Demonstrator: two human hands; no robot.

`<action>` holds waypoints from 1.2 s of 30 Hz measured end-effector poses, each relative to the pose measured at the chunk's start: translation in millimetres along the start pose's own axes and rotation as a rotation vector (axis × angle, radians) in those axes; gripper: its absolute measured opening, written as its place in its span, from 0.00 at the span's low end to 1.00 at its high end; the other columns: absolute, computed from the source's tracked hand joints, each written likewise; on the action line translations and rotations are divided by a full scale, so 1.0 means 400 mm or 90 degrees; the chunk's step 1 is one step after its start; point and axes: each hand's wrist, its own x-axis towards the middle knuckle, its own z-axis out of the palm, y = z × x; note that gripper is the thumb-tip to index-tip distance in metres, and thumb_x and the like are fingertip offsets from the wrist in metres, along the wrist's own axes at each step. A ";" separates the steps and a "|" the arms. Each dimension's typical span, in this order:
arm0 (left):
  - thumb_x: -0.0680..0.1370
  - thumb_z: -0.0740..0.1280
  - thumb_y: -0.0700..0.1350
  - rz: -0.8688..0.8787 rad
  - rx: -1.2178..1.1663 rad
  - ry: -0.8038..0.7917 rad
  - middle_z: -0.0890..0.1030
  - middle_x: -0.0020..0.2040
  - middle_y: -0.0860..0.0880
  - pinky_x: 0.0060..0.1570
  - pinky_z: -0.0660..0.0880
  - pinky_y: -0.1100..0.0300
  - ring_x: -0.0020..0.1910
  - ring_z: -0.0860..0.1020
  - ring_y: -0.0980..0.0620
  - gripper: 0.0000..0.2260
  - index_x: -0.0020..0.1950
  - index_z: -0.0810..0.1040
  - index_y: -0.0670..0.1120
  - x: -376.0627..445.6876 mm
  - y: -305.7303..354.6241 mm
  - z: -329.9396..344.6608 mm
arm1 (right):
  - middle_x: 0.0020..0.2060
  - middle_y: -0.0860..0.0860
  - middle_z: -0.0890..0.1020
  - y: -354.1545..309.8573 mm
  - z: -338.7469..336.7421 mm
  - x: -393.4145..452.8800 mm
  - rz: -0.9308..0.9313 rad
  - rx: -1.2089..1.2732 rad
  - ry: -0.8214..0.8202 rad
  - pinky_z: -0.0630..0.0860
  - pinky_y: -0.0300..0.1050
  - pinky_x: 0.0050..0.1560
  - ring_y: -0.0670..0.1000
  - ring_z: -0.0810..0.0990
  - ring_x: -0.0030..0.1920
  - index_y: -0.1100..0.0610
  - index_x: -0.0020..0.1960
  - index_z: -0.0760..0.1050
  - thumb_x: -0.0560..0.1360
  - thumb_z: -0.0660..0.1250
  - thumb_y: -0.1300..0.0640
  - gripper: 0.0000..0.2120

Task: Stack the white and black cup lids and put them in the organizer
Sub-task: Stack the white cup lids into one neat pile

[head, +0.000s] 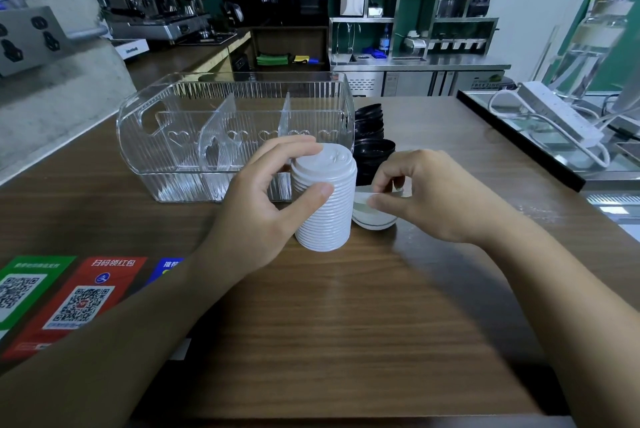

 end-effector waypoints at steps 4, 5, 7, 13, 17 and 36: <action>0.84 0.77 0.48 0.001 0.004 0.000 0.82 0.75 0.51 0.77 0.76 0.43 0.78 0.79 0.48 0.19 0.75 0.83 0.46 0.000 -0.005 0.002 | 0.41 0.43 0.85 -0.001 -0.007 0.002 -0.007 0.016 0.078 0.76 0.39 0.46 0.44 0.82 0.44 0.50 0.44 0.83 0.80 0.77 0.52 0.07; 0.84 0.77 0.49 0.000 0.003 0.002 0.82 0.75 0.51 0.77 0.76 0.44 0.78 0.79 0.48 0.20 0.74 0.83 0.46 0.000 -0.004 0.003 | 0.41 0.44 0.85 -0.001 -0.010 0.003 0.001 0.028 0.109 0.76 0.40 0.45 0.44 0.82 0.43 0.50 0.45 0.83 0.81 0.76 0.51 0.07; 0.83 0.76 0.51 -0.002 0.004 0.004 0.82 0.75 0.52 0.77 0.76 0.45 0.77 0.79 0.49 0.20 0.74 0.83 0.46 0.001 0.000 0.003 | 0.40 0.46 0.85 -0.004 -0.018 0.006 0.019 0.061 0.173 0.75 0.39 0.43 0.45 0.82 0.42 0.50 0.46 0.82 0.84 0.74 0.50 0.08; 0.82 0.80 0.46 0.005 0.048 0.011 0.76 0.79 0.51 0.80 0.72 0.47 0.82 0.74 0.49 0.24 0.77 0.82 0.48 -0.008 0.017 0.004 | 0.41 0.52 0.86 -0.021 -0.041 0.010 0.032 0.336 0.331 0.75 0.47 0.45 0.51 0.80 0.39 0.60 0.49 0.84 0.86 0.70 0.55 0.11; 0.77 0.85 0.46 0.056 0.104 0.025 0.73 0.81 0.52 0.83 0.68 0.44 0.83 0.71 0.45 0.33 0.80 0.79 0.49 -0.015 0.038 0.009 | 0.42 0.54 0.87 -0.040 -0.043 0.007 0.044 0.583 0.259 0.78 0.44 0.46 0.49 0.81 0.41 0.60 0.49 0.87 0.86 0.70 0.57 0.11; 0.72 0.85 0.61 0.125 0.119 0.020 0.77 0.76 0.51 0.81 0.68 0.44 0.80 0.71 0.45 0.39 0.78 0.81 0.47 -0.022 0.053 0.020 | 0.52 0.61 0.89 -0.100 0.007 -0.010 -0.015 0.560 0.150 0.82 0.51 0.54 0.54 0.87 0.50 0.60 0.59 0.86 0.83 0.73 0.52 0.12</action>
